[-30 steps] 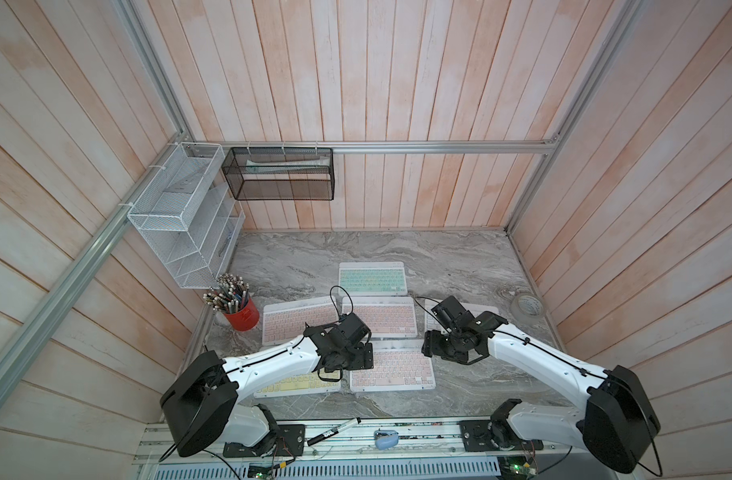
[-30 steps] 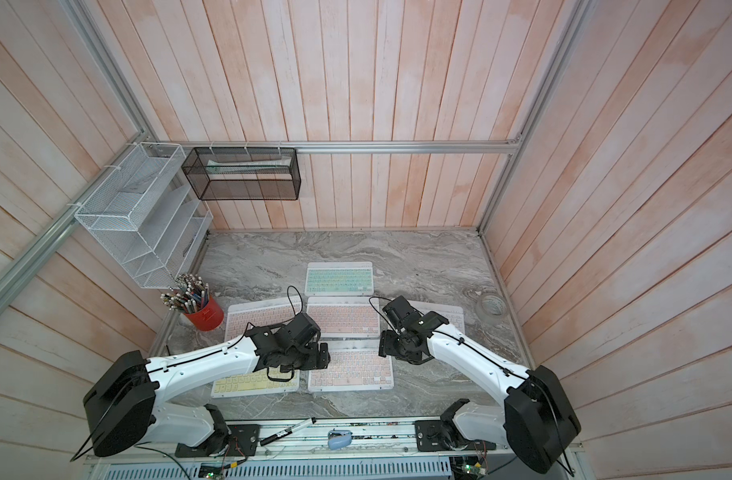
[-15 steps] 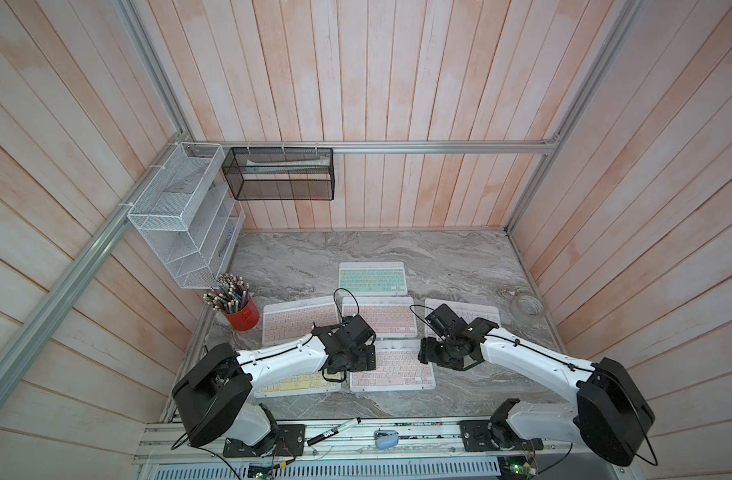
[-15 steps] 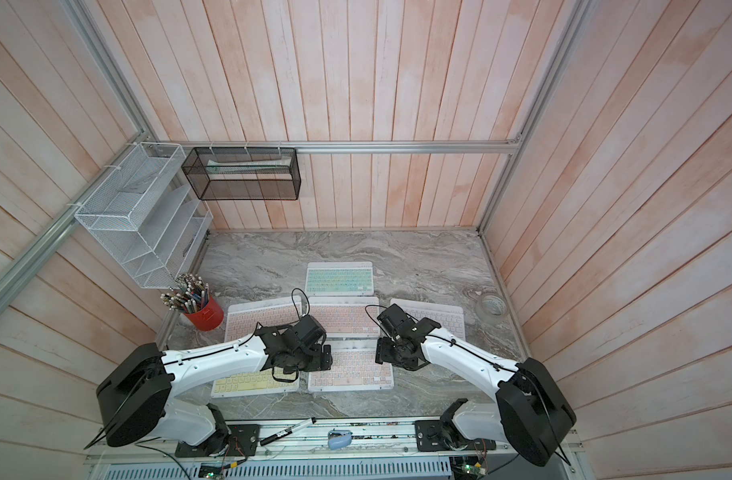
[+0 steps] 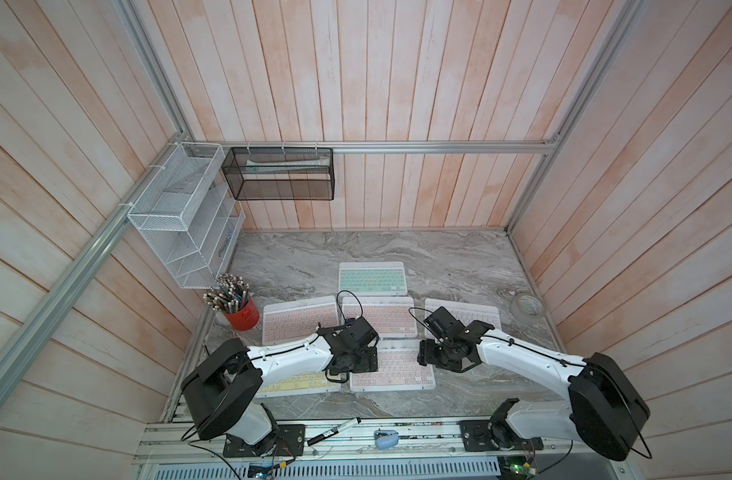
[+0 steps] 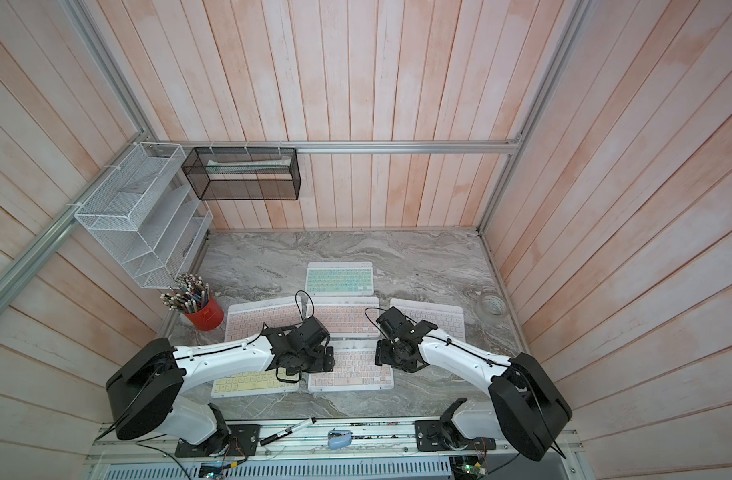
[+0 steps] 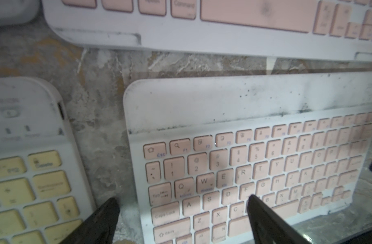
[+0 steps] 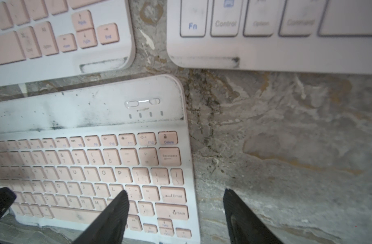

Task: Stack the numeric keypads
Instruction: Pick up the numeric keypad from the center of the board.

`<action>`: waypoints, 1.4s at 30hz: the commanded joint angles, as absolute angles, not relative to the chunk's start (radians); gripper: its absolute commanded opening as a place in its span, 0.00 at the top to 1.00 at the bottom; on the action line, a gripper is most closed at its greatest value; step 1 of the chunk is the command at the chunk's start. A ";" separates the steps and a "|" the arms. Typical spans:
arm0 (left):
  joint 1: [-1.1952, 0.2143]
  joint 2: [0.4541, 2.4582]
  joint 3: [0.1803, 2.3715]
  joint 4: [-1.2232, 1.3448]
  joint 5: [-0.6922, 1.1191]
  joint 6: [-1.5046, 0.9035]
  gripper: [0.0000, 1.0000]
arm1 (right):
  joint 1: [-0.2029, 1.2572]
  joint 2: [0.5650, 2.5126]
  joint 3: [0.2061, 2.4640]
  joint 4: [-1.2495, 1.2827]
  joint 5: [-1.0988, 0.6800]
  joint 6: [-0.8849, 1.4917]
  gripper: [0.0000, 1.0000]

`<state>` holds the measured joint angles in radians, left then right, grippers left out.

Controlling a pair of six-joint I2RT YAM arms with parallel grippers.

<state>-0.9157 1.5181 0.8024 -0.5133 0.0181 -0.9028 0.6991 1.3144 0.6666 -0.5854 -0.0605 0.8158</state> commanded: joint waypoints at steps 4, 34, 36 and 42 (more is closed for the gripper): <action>-0.920 1.547 0.819 -0.486 0.024 -0.904 0.04 | 0.708 1.333 0.649 -0.556 -0.052 0.824 0.28; -0.928 1.520 0.750 -0.372 0.098 -0.883 0.04 | 0.727 1.370 0.553 -0.358 -0.192 0.801 0.31; -0.927 1.502 0.732 -0.349 0.108 -0.876 0.03 | 0.726 1.347 0.519 -0.304 -0.235 0.800 0.31; -0.913 1.414 0.650 -0.234 0.168 -0.856 0.03 | 0.680 1.227 0.367 -0.098 -0.384 0.812 0.33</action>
